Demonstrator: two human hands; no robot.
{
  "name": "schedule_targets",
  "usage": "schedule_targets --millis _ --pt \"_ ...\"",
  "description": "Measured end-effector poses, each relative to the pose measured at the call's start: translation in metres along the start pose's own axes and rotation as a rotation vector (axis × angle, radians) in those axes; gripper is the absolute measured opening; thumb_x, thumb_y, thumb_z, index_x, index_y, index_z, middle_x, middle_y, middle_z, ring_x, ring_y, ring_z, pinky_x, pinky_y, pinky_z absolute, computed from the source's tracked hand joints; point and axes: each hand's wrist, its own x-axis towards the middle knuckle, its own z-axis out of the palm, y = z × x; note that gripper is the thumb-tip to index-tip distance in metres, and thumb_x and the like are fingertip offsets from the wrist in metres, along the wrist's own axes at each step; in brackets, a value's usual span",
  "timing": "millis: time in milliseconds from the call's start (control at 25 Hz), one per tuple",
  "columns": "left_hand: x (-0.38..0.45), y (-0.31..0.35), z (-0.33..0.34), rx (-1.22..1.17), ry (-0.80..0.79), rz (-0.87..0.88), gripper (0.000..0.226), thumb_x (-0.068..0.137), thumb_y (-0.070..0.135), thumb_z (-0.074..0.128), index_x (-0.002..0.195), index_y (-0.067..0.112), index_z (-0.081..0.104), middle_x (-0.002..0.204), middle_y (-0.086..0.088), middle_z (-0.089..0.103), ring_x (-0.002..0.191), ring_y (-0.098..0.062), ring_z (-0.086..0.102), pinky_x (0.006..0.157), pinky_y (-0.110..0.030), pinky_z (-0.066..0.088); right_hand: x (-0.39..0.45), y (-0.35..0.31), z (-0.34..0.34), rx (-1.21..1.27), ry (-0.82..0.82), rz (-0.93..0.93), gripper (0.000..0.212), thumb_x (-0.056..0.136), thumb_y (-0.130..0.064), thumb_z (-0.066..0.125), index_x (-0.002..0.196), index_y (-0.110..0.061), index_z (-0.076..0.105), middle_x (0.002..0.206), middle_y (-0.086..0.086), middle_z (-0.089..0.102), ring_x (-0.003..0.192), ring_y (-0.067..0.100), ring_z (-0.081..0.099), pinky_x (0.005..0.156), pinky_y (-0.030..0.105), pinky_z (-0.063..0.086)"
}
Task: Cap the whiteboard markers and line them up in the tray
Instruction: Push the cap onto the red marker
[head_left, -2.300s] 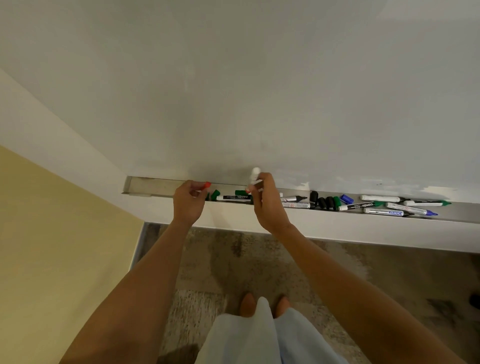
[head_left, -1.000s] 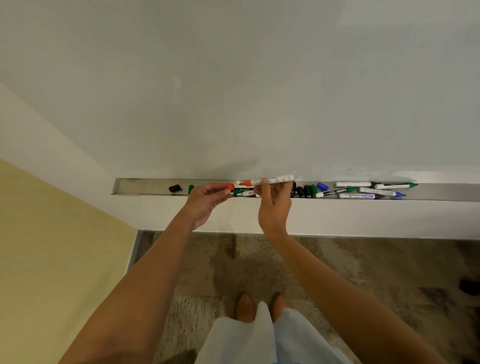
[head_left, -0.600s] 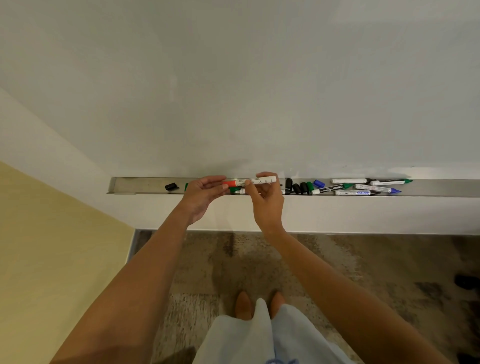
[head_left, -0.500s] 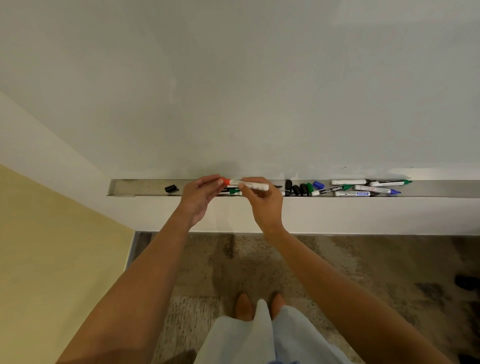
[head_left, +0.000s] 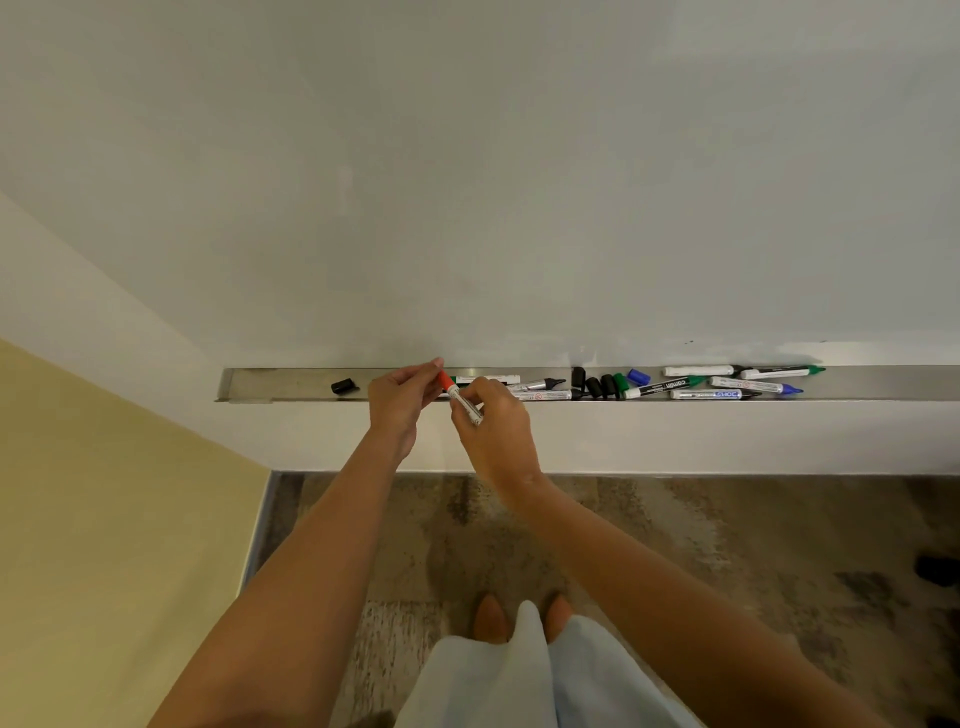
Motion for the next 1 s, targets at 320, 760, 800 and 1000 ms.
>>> schedule_targets --millis 320,760,800,1000 --pt "0.001 -0.006 -0.006 0.079 0.092 -0.034 0.008 0.083 0.013 0.073 0.076 0.010 0.072 0.076 -0.008 0.072 0.080 -0.022 0.069 0.082 -0.035 0.058 0.002 -0.002 0.018 0.050 -0.014 0.113 0.009 0.091 -0.022 0.064 0.097 -0.015 0.064 0.088 -0.006 0.065 0.072 0.004 0.054 0.060 0.004 0.036" --pt "0.011 -0.027 -0.024 0.329 0.438 0.040 0.011 0.091 0.014 0.064 0.094 0.018 0.073 0.106 -0.006 0.071 0.084 -0.017 0.065 0.086 -0.036 0.055 0.068 0.055 -0.014 -0.351 -0.046 -0.163 0.010 0.091 -0.019 0.065 0.098 -0.012 0.064 0.089 0.003 0.068 0.085 0.022 0.059 0.079 0.035 0.045" --pt "0.012 -0.030 -0.029 0.384 0.476 0.057 0.014 0.091 0.010 0.062 0.094 0.019 0.072 0.113 -0.008 0.069 0.095 -0.021 0.065 0.090 -0.037 0.054 0.074 0.062 -0.016 -0.435 -0.045 -0.221 0.009 0.091 -0.017 0.065 0.097 -0.011 0.064 0.091 0.006 0.069 0.089 0.026 0.060 0.080 0.039 0.045" --pt "0.015 -0.043 -0.041 0.482 0.471 0.079 0.022 0.088 0.000 0.058 0.100 0.015 0.069 0.121 -0.009 0.063 0.109 -0.026 0.061 0.088 -0.030 0.048 0.076 0.092 -0.010 -0.651 -0.020 -0.561 0.015 0.077 -0.009 0.079 0.087 -0.009 0.069 0.079 0.008 0.072 0.075 0.029 0.065 0.066 0.034 0.050"
